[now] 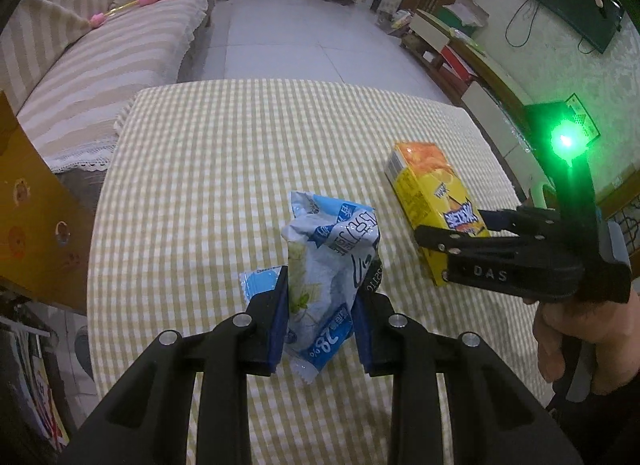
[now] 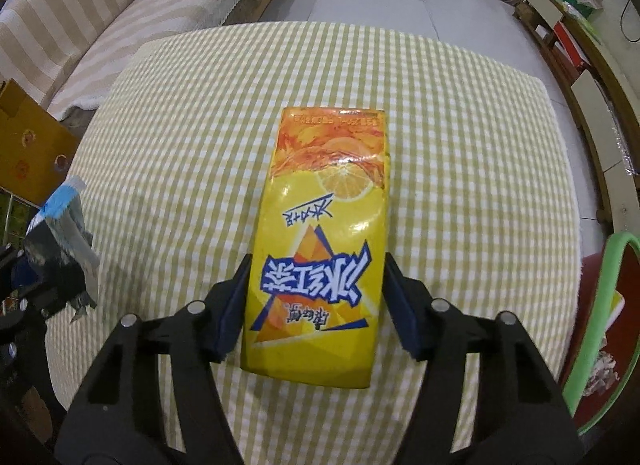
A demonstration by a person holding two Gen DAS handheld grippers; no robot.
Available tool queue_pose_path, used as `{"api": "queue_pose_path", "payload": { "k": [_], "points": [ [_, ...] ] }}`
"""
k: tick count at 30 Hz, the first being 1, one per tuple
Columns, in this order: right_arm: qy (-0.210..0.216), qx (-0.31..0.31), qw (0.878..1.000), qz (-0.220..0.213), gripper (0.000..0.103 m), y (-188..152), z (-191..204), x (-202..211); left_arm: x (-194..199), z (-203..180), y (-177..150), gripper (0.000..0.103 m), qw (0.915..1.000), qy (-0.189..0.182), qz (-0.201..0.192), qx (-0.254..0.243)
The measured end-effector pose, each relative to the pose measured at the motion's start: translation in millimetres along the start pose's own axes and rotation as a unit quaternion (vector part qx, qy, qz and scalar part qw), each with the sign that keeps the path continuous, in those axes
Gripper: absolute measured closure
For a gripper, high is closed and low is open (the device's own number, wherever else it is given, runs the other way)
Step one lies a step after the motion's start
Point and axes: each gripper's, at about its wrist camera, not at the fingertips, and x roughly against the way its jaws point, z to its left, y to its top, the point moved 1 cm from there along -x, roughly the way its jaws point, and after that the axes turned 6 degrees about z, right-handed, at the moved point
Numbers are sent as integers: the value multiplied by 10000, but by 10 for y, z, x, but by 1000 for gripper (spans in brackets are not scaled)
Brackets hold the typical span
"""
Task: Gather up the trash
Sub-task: 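Grasp the blue-white wrapper with the left tool while the right tool grasps the yellow drink carton, then carry the wrapper and drink carton over the red bucket and open both tools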
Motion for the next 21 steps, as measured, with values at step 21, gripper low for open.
{"api": "queue_pose_path", "payload": {
  "k": [21],
  "points": [
    [-1,-358,9941,-1021,43,-612,-351,1292,948,-709,-11,77,9976,74,-635,-278]
  ]
}}
